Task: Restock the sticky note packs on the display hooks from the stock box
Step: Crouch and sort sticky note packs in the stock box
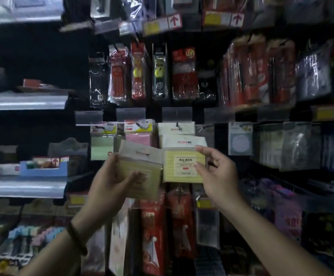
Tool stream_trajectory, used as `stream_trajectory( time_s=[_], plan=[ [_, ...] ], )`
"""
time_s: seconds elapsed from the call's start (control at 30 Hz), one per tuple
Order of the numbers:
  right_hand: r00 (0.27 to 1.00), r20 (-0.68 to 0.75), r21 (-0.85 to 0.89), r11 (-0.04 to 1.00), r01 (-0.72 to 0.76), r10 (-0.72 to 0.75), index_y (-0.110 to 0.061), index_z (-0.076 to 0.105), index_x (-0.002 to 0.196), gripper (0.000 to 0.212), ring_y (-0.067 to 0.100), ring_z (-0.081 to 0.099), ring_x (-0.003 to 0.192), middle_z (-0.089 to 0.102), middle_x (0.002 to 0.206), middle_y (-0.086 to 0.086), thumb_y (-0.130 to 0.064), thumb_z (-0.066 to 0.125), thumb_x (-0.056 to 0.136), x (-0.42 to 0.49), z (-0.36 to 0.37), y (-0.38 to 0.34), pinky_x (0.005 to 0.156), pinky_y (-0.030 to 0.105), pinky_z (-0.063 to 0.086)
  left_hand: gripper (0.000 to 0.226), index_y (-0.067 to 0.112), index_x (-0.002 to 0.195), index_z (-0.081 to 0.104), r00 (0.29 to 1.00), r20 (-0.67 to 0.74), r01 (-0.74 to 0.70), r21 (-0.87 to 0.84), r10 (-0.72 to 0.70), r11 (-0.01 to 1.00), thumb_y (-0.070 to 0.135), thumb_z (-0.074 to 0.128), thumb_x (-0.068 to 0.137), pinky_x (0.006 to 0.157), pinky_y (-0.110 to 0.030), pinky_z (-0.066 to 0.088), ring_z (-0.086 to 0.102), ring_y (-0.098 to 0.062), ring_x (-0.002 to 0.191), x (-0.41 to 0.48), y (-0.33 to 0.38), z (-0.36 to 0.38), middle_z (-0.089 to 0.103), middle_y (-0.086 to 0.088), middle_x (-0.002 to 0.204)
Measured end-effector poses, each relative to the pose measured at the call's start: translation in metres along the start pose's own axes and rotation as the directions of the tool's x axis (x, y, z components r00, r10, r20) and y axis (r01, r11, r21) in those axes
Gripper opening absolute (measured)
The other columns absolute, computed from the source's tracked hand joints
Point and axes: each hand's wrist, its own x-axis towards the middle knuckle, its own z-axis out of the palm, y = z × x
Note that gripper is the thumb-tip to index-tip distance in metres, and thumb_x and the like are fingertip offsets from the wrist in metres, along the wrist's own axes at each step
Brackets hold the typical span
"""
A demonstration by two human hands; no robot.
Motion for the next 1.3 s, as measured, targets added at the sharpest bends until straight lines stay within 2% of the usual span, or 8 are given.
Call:
stream_trajectory(
  time_s=[0.13, 0.3, 0.6, 0.87, 1.0, 1.13, 1.2, 1.3],
  plan=[
    [0.991, -0.010, -0.029, 0.991, 0.133, -0.133, -0.030, 0.070, 0.125, 0.044, 0.004, 0.074, 0.106, 0.073, 0.121, -0.011, 0.006, 0.065, 0.099, 0.020, 0.023, 0.006, 0.083, 0.021, 0.062, 0.056, 0.025, 0.146, 0.047, 0.999, -0.047, -0.003, -0.138, -0.003, 0.990, 0.006, 0.067, 0.097, 0.080, -0.048, 0.067, 0.079, -0.027, 0.102, 0.017, -0.003, -0.016, 0.079, -0.008, 0.116],
    [0.971, -0.083, -0.018, 0.974, 0.224, -0.225, -0.020, 0.069, 0.133, 0.039, 0.005, 0.074, 0.107, 0.075, 0.122, -0.009, 0.001, 0.065, 0.101, 0.040, 0.039, 0.012, 0.086, 0.024, 0.063, 0.061, 0.036, 0.146, 0.045, 0.999, 0.010, -0.045, -0.152, 0.047, 0.987, 0.012, 0.068, 0.095, 0.082, -0.051, 0.066, 0.079, -0.029, 0.102, 0.030, -0.002, -0.015, 0.078, -0.008, 0.117],
    [0.983, -0.070, -0.043, 0.985, 0.167, -0.170, -0.022, 0.070, 0.133, 0.042, 0.011, 0.072, 0.116, 0.073, 0.129, -0.006, 0.003, 0.065, 0.100, 0.055, 0.037, 0.023, 0.095, 0.041, 0.064, 0.058, 0.042, 0.141, 0.048, 0.993, 0.050, -0.102, -0.142, 0.110, 0.985, 0.012, 0.068, 0.096, 0.082, -0.050, 0.066, 0.079, -0.027, 0.102, 0.041, -0.003, -0.001, 0.079, -0.006, 0.118],
    [0.985, -0.045, -0.105, 0.981, 0.163, -0.168, -0.023, 0.067, 0.135, 0.043, 0.003, 0.071, 0.113, 0.071, 0.130, -0.011, 0.000, 0.067, 0.099, 0.060, 0.034, 0.024, 0.089, 0.025, 0.063, 0.059, 0.046, 0.144, 0.046, 0.993, 0.057, -0.093, -0.145, 0.102, 0.985, 0.014, 0.067, 0.099, 0.087, -0.052, 0.064, 0.078, -0.026, 0.106, 0.046, -0.009, 0.006, 0.077, -0.003, 0.122],
    [0.987, -0.045, -0.325, 0.937, 0.130, -0.153, -0.022, 0.065, 0.140, 0.043, -0.004, 0.063, 0.082, 0.068, 0.127, -0.012, -0.008, 0.069, 0.100, 0.069, 0.035, 0.026, 0.064, 0.012, 0.056, 0.051, 0.039, 0.145, 0.046, 0.994, 0.069, -0.074, -0.162, 0.086, 0.984, 0.011, 0.059, 0.104, 0.085, -0.048, 0.065, 0.078, -0.023, 0.103, 0.049, -0.009, 0.013, 0.077, 0.000, 0.119],
    [0.990, -0.004, -0.608, 0.786, 0.110, -0.141, -0.026, 0.059, 0.147, 0.053, 0.009, 0.051, 0.112, 0.047, 0.127, -0.004, -0.024, 0.074, 0.096, 0.076, 0.038, 0.025, 0.096, 0.010, 0.047, 0.045, 0.038, 0.134, 0.053, 0.996, 0.069, -0.037, -0.191, 0.051, 0.981, 0.003, 0.053, 0.106, 0.078, -0.040, 0.065, 0.078, -0.022, 0.100, 0.049, -0.009, 0.025, 0.078, 0.001, 0.114],
    [0.991, -0.025, -0.735, 0.674, 0.069, -0.128, -0.030, 0.059, 0.146, 0.055, 0.015, 0.042, 0.117, 0.034, 0.126, -0.003, -0.034, 0.073, 0.093, 0.072, 0.037, 0.025, 0.108, 0.025, 0.044, 0.043, 0.035, 0.133, 0.055, 0.999, 0.044, -0.018, -0.209, 0.027, 0.978, 0.003, 0.055, 0.105, 0.075, -0.037, 0.065, 0.079, -0.022, 0.098, 0.048, -0.011, 0.031, 0.079, 0.001, 0.112],
    [0.977, -0.056, -0.651, 0.750, 0.120, -0.205, -0.029, 0.062, 0.134, 0.040, 0.017, 0.048, 0.118, 0.038, 0.124, -0.005, -0.041, 0.067, 0.097, 0.054, 0.035, 0.025, 0.103, 0.036, 0.050, 0.040, 0.032, 0.134, 0.056, 1.000, 0.009, -0.011, -0.227, 0.013, 0.974, 0.006, 0.060, 0.104, 0.072, -0.034, 0.066, 0.079, -0.019, 0.097, 0.048, -0.013, 0.039, 0.079, 0.000, 0.111]
  ],
)
